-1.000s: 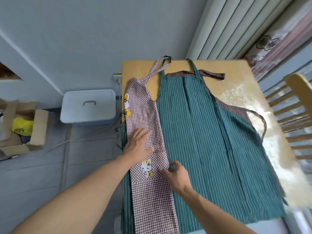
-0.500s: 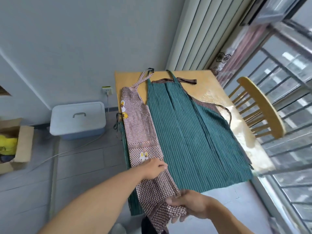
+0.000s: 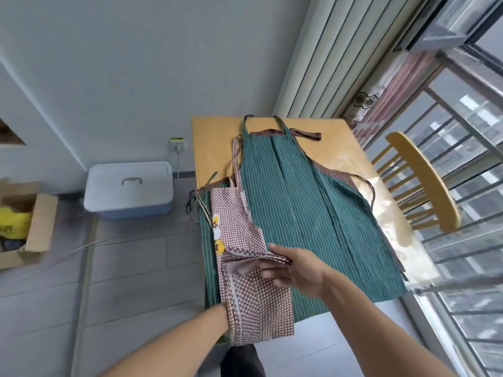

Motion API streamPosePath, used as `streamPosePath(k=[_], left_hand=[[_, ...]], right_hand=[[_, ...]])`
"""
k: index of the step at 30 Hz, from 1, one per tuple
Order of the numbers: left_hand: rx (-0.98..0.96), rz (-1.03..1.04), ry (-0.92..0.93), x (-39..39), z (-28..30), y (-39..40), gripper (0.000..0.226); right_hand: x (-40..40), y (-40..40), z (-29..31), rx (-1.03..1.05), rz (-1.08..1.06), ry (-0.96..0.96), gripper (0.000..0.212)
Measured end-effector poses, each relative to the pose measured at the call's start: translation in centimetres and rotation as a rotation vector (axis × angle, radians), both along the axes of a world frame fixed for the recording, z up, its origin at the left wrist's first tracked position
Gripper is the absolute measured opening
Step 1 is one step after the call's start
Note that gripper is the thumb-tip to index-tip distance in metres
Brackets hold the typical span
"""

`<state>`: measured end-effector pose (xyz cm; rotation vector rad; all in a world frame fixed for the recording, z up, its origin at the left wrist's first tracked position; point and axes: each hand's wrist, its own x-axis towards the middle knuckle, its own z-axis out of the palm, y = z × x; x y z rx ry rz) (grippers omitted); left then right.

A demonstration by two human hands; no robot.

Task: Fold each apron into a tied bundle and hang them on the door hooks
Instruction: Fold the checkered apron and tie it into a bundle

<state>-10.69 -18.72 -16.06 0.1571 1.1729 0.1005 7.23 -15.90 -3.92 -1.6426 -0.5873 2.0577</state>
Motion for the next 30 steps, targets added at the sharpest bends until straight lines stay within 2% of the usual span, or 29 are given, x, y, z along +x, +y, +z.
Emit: streamPosePath(k=[1, 2, 3, 5, 6, 8, 10, 12, 14, 16, 19, 20, 22, 23, 24, 27, 30], left_hand=[[0.051, -0.026, -0.077, -0.4, -0.7, 0.2, 0.049], [0.029, 0.001, -0.040, -0.7, 0.5, 1.2, 0.051], [0.069, -0.028, -0.112, -1.0, 0.8, 2.2, 0.050], [0.185, 0.114, -0.121, -1.4, 1.3, 4.8, 0.039], [0.207, 0.223, -0.169, -1.7, 1.5, 6.3, 0.045], [0.259, 0.380, -0.180, -2.6, 0.3, 9.2, 0.071], [0.335, 0.365, -0.228, -3.5, 0.2, 11.6, 0.089], [0.436, 0.253, -0.210, -3.6, -0.4, 13.8, 0.083], [0.496, 0.135, -0.101, -3.4, -0.4, 15.6, 0.074], [0.498, 0.120, -0.043, -2.9, -0.5, 17.0, 0.069], [0.596, 0.097, 0.278, -2.3, -1.1, 19.2, 0.052], [0.639, 0.048, 0.366, -2.3, -1.3, 19.7, 0.057], [0.635, -0.031, 0.458, -2.3, -2.0, 20.6, 0.095], [0.615, -0.033, 0.473, -2.3, -2.1, 20.9, 0.105], [0.615, -0.021, 0.483, -2.3, -2.2, 21.4, 0.101], [0.673, -0.024, 0.557, -2.6, -3.2, 22.3, 0.062], [0.740, -0.042, 0.651, -2.4, -3.5, 23.0, 0.051]], right_hand=[[-0.2, 0.9, -0.4, -0.019, 0.016, -0.015, 0.043], [-0.4, 1.9, -0.7, -0.040, 0.035, -0.021, 0.043], [-0.5, 2.9, -1.2, -0.057, 0.047, -0.029, 0.041], [-0.7, 5.1, -2.0, -0.080, 0.056, -0.041, 0.033], [-0.7, 6.3, -2.5, -0.089, 0.051, -0.048, 0.031], [-0.7, 8.7, -3.7, -0.106, 0.051, -0.037, 0.028], [-0.8, 11.1, -4.8, -0.132, 0.047, -0.013, 0.027], [-0.8, 13.6, -5.7, -0.159, 0.042, 0.005, 0.027], [-0.9, 15.8, -6.4, -0.183, 0.008, 0.022, 0.031], [-0.8, 17.7, -7.2, -0.203, -0.040, 0.053, 0.032], [-0.9, 20.1, -8.9, -0.225, -0.042, 0.064, 0.036], [-1.0, 20.7, -9.3, -0.224, -0.035, 0.061, 0.043], [-1.3, 21.7, -10.5, -0.206, 0.001, 0.024, 0.062], [-1.4, 21.9, -10.9, -0.191, 0.026, -0.013, 0.067], [-1.5, 22.0, -11.3, -0.169, 0.043, -0.055, 0.067], [-1.4, 21.3, -12.6, -0.045, 0.072, -0.191, 0.044], [-1.2, 20.2, -13.6, 0.123, 0.152, -0.335, 0.034]])
